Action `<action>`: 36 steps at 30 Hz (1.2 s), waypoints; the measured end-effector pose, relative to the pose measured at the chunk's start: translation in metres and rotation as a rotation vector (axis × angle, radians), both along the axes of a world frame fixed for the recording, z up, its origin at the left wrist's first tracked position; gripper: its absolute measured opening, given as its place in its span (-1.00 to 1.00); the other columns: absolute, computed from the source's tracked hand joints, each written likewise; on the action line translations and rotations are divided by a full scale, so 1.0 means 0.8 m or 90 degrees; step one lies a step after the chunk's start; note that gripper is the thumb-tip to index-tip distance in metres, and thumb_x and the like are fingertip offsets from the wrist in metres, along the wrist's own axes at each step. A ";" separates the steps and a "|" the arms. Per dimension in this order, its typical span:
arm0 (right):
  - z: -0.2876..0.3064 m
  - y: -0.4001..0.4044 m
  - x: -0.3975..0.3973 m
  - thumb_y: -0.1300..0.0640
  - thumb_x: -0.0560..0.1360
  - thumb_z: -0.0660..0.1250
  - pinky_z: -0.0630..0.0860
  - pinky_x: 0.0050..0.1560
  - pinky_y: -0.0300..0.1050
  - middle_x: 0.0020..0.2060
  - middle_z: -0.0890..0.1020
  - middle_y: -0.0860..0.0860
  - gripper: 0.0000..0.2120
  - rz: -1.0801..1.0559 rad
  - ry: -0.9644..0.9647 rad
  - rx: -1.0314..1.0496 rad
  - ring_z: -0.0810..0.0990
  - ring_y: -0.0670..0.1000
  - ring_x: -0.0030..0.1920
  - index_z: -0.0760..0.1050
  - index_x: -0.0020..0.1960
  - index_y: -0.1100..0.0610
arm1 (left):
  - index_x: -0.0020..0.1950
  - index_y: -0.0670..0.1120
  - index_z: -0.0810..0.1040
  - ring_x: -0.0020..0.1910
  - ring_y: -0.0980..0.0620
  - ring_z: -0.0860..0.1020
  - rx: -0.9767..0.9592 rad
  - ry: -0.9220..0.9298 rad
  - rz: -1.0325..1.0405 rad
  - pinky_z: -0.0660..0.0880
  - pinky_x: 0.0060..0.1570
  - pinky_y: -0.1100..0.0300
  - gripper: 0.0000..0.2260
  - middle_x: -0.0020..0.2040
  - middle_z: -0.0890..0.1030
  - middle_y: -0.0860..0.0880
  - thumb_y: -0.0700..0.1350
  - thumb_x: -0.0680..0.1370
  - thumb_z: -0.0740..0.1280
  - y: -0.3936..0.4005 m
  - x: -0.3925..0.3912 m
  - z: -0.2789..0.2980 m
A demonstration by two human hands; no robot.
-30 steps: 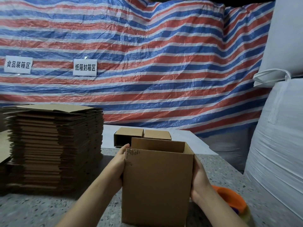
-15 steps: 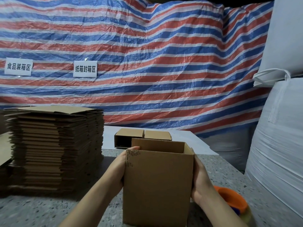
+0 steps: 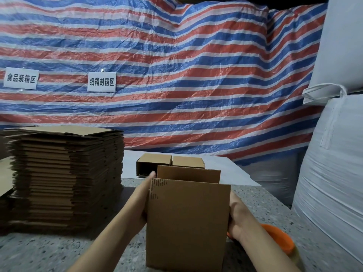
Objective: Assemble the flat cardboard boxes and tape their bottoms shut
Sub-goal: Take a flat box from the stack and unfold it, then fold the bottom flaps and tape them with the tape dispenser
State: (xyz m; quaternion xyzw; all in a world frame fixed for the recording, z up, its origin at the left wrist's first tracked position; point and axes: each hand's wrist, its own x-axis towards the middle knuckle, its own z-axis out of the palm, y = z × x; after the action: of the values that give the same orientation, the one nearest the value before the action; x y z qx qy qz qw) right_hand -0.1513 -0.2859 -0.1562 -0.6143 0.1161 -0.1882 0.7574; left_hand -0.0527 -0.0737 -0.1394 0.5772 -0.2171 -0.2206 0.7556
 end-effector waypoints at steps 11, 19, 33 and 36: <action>-0.005 0.010 -0.008 -0.43 0.44 0.13 0.64 0.07 0.19 -0.01 0.74 0.16 -0.36 -0.096 -0.096 -0.078 0.73 0.18 0.02 0.69 0.08 0.04 | 0.30 0.01 0.55 0.17 -0.16 0.62 -0.036 -0.082 -0.148 0.60 0.02 0.01 -0.48 0.18 0.65 -0.15 0.22 0.41 0.42 0.018 0.020 -0.018; -0.015 0.003 -0.021 -0.08 0.53 0.32 0.59 -0.26 -0.14 -0.07 0.67 0.13 -0.70 -0.035 -0.107 -0.114 0.70 0.02 -0.14 0.51 0.16 0.07 | 0.08 0.08 0.62 -0.26 -0.02 0.60 -0.031 -0.015 0.046 0.50 -0.41 0.19 -0.81 -0.01 0.64 -0.16 -0.16 0.51 0.40 -0.004 0.011 -0.017; 0.007 -0.015 -0.023 0.20 0.55 0.38 0.16 0.57 0.17 0.38 0.47 -0.20 -0.31 -0.010 -0.122 -0.259 0.29 -0.04 0.51 0.18 0.45 -0.35 | 0.48 0.32 0.21 0.12 0.12 0.55 0.069 -0.311 0.085 0.52 -0.13 0.31 -0.35 0.30 0.42 0.20 -0.11 0.54 0.42 0.012 0.013 -0.006; 0.001 -0.019 -0.022 0.17 0.56 0.39 0.24 0.53 0.18 0.07 0.68 -0.14 -0.44 -0.045 -0.134 -0.297 0.46 -0.02 0.39 0.30 0.40 -0.30 | 0.30 0.30 0.49 0.09 0.07 0.57 0.095 -0.329 0.114 0.52 -0.04 0.26 -0.61 0.21 0.52 0.07 -0.07 0.55 0.40 0.012 0.011 -0.009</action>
State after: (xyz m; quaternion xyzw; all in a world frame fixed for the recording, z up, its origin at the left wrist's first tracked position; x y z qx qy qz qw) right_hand -0.1687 -0.3012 -0.1551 -0.7448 0.0112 -0.2992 0.5964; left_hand -0.0438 -0.0638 -0.1463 0.6851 -0.3340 -0.0142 0.6472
